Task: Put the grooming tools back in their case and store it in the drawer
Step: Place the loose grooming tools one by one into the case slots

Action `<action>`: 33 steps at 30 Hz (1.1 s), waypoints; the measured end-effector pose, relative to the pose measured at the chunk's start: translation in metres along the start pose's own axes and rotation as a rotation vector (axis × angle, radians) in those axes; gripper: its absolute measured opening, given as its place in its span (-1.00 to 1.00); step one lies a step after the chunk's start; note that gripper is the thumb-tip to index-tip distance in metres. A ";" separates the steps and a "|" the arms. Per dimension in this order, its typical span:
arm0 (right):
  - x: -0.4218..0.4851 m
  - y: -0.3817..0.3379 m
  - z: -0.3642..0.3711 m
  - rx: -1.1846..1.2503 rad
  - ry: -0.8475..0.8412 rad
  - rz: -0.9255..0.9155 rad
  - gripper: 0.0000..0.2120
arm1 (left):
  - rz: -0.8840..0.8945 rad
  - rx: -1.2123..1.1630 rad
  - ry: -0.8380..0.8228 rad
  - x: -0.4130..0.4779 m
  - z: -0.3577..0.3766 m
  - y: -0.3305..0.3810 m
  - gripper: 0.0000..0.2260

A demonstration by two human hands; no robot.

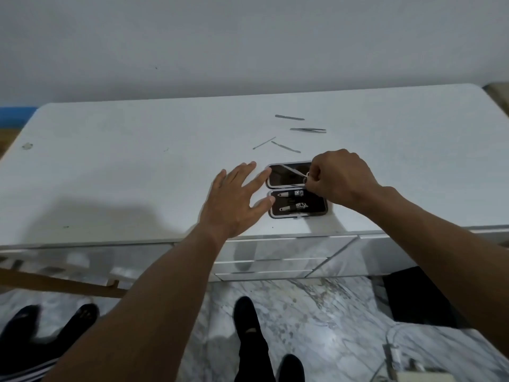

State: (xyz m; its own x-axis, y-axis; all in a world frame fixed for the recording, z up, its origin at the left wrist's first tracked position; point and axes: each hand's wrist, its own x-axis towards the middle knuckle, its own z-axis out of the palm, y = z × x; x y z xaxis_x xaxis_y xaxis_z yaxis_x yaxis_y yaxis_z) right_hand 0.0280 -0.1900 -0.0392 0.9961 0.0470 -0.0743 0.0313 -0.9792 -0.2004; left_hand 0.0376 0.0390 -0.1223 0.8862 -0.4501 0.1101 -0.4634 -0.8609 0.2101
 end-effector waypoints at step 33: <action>-0.025 0.015 -0.012 -0.214 -0.203 -0.263 -0.87 | 0.023 -0.022 0.023 0.002 0.001 -0.005 -0.40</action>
State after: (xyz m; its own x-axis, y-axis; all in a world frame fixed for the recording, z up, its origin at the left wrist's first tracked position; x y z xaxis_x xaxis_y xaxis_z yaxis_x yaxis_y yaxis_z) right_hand 0.0049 -0.2086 -0.0285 0.9158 0.3192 -0.2436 0.3215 -0.9464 -0.0315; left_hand 0.0415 0.0418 -0.1244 0.8750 -0.4643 0.1376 -0.4841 -0.8445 0.2289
